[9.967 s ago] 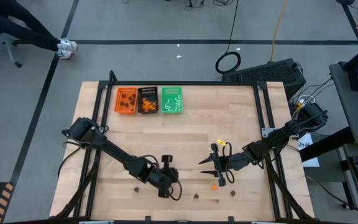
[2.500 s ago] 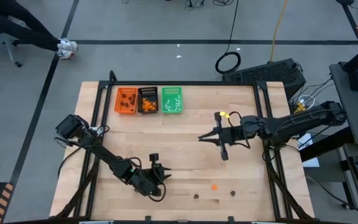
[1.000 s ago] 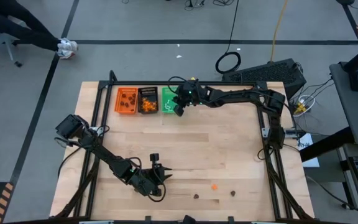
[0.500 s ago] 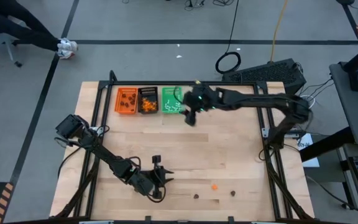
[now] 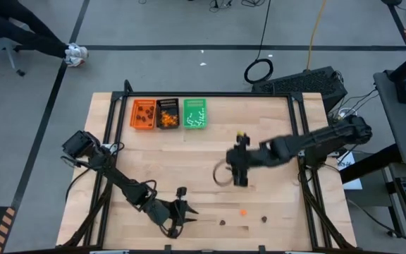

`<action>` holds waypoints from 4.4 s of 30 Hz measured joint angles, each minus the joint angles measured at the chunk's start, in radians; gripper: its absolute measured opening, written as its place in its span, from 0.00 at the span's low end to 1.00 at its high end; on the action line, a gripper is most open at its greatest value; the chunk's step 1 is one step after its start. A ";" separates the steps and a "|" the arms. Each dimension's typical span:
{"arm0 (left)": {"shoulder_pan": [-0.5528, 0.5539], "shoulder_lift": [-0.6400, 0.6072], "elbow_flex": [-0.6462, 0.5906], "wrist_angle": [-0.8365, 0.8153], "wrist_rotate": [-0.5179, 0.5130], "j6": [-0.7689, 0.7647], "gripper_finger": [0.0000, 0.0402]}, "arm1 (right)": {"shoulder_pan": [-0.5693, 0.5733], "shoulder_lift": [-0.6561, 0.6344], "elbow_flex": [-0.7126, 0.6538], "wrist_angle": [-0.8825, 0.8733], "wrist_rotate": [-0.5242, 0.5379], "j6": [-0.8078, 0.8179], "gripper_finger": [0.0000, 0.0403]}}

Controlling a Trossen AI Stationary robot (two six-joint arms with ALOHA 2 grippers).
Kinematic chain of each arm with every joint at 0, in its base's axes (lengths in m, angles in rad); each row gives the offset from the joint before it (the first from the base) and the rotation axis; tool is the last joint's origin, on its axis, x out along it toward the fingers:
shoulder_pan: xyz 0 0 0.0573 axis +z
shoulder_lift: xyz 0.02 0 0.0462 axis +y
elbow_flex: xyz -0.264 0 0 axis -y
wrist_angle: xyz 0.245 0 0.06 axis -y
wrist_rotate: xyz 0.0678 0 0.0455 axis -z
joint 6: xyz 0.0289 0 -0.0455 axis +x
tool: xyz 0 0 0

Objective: Sort Halloween decoration
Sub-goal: Put the black skull toy into the orange bin

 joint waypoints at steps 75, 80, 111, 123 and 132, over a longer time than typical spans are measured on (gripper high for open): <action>-0.263 0.031 0.117 -1.033 -0.139 -0.704 0.01 | 0.383 0.005 -0.554 0.944 0.233 0.036 0.48; -0.250 0.030 0.117 -1.032 -0.144 -0.711 0.01 | 0.383 0.005 -0.554 0.944 0.233 0.036 0.48; -0.199 0.083 0.114 -0.851 -0.153 -0.412 0.45 | 0.377 0.005 -0.553 0.943 0.229 0.023 0.48; -0.159 0.083 0.115 -0.866 -0.060 -0.397 0.28 | 0.377 0.005 -0.553 0.944 0.229 0.022 0.48; -0.157 0.085 0.113 -0.874 -0.060 -0.396 0.22 | 0.377 0.005 -0.553 0.944 0.229 0.022 0.48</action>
